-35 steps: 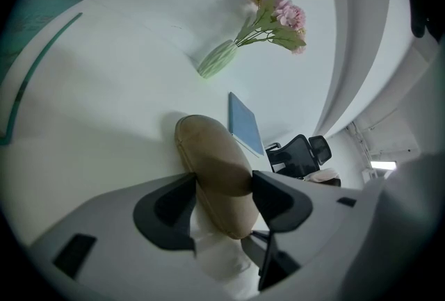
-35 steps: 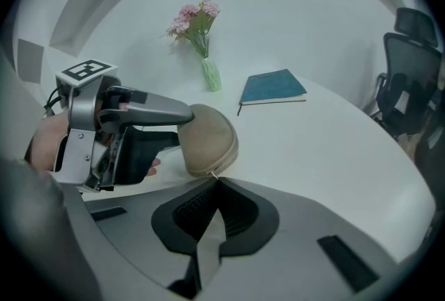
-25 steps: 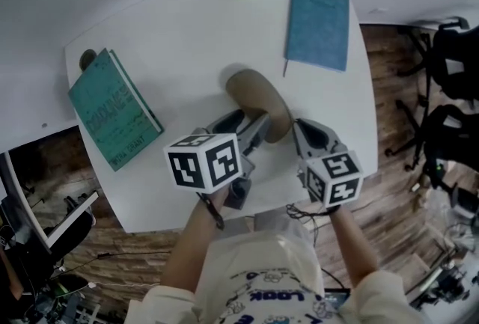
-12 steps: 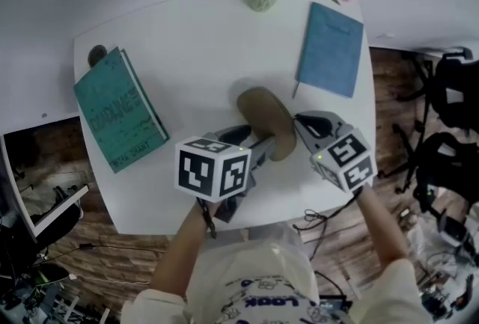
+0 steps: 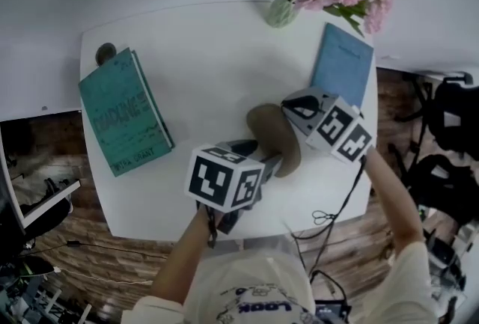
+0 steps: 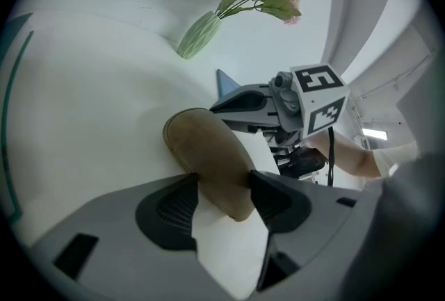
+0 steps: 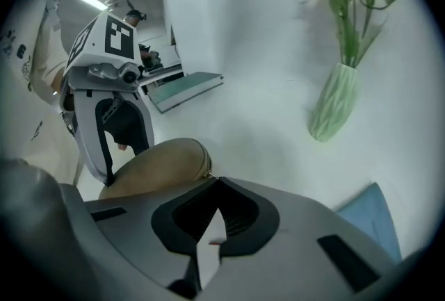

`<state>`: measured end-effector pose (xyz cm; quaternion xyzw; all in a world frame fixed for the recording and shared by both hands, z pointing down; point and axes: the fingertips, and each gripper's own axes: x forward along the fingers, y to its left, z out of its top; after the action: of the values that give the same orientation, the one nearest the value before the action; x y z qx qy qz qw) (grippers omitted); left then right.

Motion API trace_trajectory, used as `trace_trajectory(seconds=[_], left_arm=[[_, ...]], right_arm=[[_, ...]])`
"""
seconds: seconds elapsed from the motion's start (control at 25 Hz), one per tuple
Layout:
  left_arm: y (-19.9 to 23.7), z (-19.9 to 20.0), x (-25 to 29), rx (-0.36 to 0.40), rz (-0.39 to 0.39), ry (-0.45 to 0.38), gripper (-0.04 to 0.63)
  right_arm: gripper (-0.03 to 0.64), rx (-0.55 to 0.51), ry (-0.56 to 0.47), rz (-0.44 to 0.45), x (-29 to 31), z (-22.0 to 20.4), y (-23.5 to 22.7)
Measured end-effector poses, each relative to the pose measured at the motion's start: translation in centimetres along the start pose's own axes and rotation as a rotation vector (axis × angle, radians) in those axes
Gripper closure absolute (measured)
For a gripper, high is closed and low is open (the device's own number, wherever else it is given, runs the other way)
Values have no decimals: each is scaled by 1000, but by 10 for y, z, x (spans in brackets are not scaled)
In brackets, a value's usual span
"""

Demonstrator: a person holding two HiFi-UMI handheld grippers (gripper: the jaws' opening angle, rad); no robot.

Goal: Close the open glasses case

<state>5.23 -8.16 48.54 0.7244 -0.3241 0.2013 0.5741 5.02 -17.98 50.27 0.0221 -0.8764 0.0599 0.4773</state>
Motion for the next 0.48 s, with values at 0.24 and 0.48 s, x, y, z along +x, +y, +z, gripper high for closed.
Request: trace_trajectory(seconds=[0.24, 0.48], left_arm=[[5, -7, -6, 128, 33, 113, 364], [23, 4, -32, 11, 14, -62, 362]], right_arm=[[615, -10, 16, 103, 16, 18, -4], [615, 213, -28, 66, 29, 28, -8]])
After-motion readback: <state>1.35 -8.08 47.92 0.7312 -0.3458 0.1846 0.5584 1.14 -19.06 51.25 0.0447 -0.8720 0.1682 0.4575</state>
